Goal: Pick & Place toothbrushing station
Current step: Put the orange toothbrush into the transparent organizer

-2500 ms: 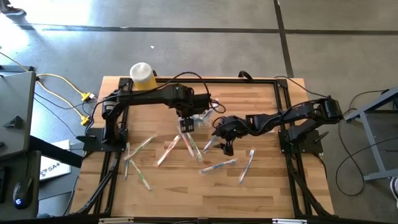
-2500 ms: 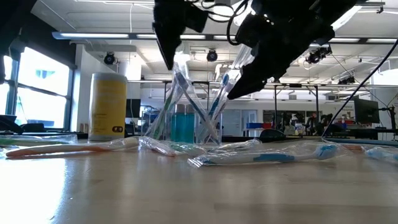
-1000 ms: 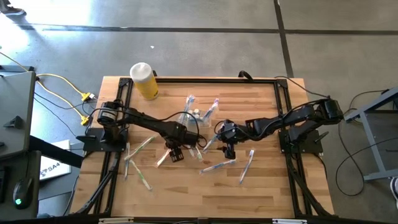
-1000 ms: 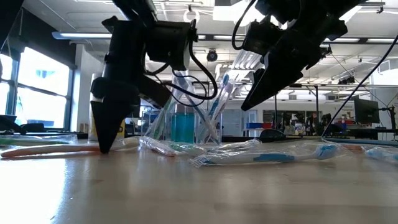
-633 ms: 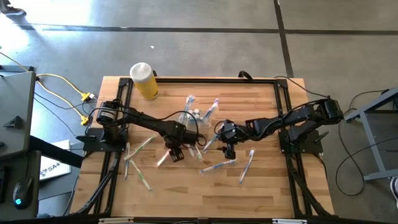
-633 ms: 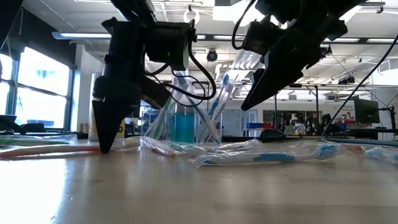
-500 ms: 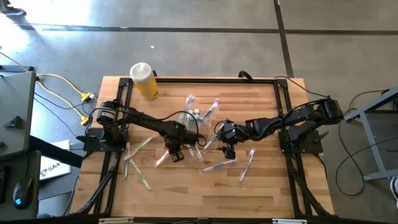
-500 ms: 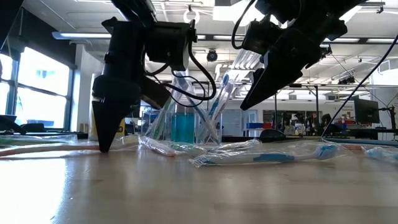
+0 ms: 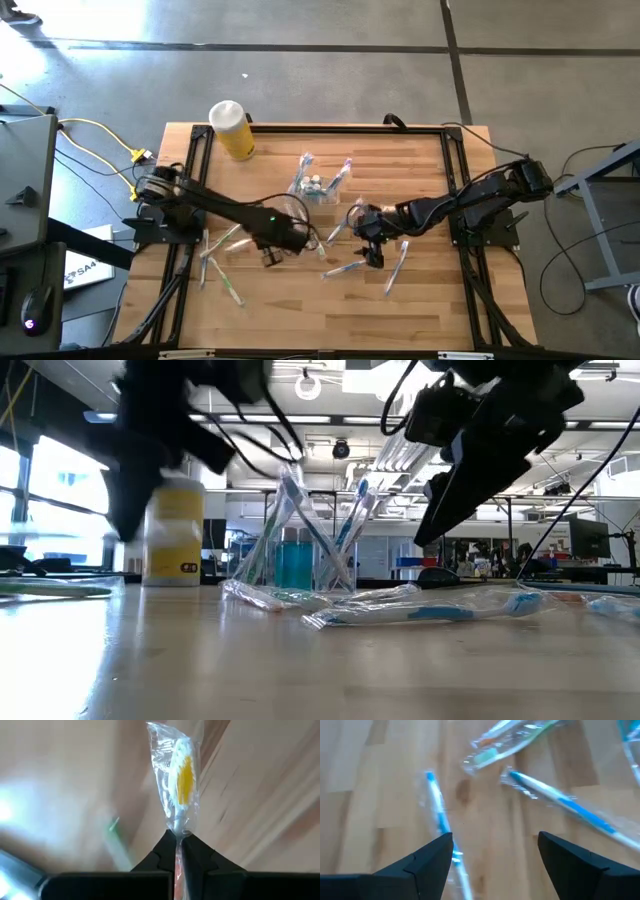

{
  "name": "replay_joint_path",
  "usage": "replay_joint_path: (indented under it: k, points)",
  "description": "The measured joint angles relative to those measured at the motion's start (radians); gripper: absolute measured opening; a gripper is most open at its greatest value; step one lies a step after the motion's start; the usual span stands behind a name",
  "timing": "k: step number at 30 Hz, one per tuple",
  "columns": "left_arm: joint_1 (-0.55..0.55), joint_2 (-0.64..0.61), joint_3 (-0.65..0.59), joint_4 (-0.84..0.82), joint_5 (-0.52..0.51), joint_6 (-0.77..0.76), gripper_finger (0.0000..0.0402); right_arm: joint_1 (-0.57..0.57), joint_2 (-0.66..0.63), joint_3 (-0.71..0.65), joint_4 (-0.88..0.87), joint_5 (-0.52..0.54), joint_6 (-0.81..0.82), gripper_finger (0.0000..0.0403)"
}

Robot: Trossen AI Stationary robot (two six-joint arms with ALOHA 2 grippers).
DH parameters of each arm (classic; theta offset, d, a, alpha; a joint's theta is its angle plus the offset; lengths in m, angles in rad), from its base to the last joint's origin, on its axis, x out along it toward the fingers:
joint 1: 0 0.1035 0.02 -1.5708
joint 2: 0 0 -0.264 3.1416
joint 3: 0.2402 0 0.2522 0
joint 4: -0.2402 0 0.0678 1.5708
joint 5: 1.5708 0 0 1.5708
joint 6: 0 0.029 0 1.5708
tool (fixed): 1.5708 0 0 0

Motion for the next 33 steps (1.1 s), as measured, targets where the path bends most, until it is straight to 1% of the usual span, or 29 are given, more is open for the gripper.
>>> replay_joint_path:
  k: [1, 4, 6, 8, 12, 14, 16, 18, 20, 22, 23, 27, 30, 33]
  points:
    - [-0.022, -0.015, 0.02, -0.038, -0.022, -0.017, 0.0007, 0.015, 0.0, 0.0, 0.001, 0.011, 0.015, 0.0285]
    - [-0.089, -0.075, 0.089, -0.058, -0.117, -0.039, 0.0007, 0.06, 0.0, 0.0, 0.007, 0.067, 0.06, 0.0285]
    - [-0.131, -0.133, 0.117, -0.044, -0.181, 0.008, 0.0007, 0.088, -0.017, 0.0, -0.004, 0.112, 0.096, 0.0285]
    - [-0.171, -0.199, 0.117, 0.029, -0.251, 0.084, 0.0007, 0.114, -0.039, 0.0, -0.003, 0.156, 0.125, 0.0285]
    - [-0.179, -0.355, 0.074, 0.178, -0.336, 0.25, 0.0007, 0.164, -0.099, -0.002, -0.021, 0.263, 0.172, 0.0285]
    - [-0.151, -0.43, 0.029, 0.267, -0.382, 0.347, 0.0007, 0.192, -0.126, 0.0, -0.013, 0.329, 0.184, 0.0285]
    - [-0.103, -0.505, -0.04, 0.408, -0.387, 0.458, 0.0007, 0.222, -0.143, 0.0, -0.015, 0.411, 0.194, 0.0285]
    - [-0.038, -0.578, -0.124, 0.564, -0.344, 0.578, 0.0007, 0.247, -0.145, 0.0, 0.009, 0.491, 0.203, 0.0285]
    - [0.044, -0.641, -0.22, 0.762, -0.234, 0.694, 0.0007, 0.274, -0.143, -0.001, 0.005, 0.562, 0.227, 0.0285]
    - [0.132, -0.691, -0.313, 0.909, -0.129, 0.768, 0.0007, 0.294, -0.134, -0.001, 0.012, 0.615, 0.266, 0.0285]
    - [0.175, -0.708, -0.356, 0.973, -0.094, 0.794, 0.0007, 0.3, -0.127, -0.003, 0.016, 0.633, 0.286, 0.0285]
    - [0.339, -0.74, -0.498, 1.175, 0.024, 0.861, 0.0007, 0.327, -0.096, -0.017, 0.03, 0.692, 0.35, 0.0285]
    - [0.45, -0.738, -0.584, 1.295, 0.137, 0.878, 0.0007, 0.328, -0.073, -0.029, 0.06, 0.729, 0.36, 0.0285]
    - [0.539, -0.732, -0.658, 1.407, 0.233, 0.875, 0.0007, 0.326, -0.046, -0.031, 0.097, 0.738, 0.354, 0.0285]
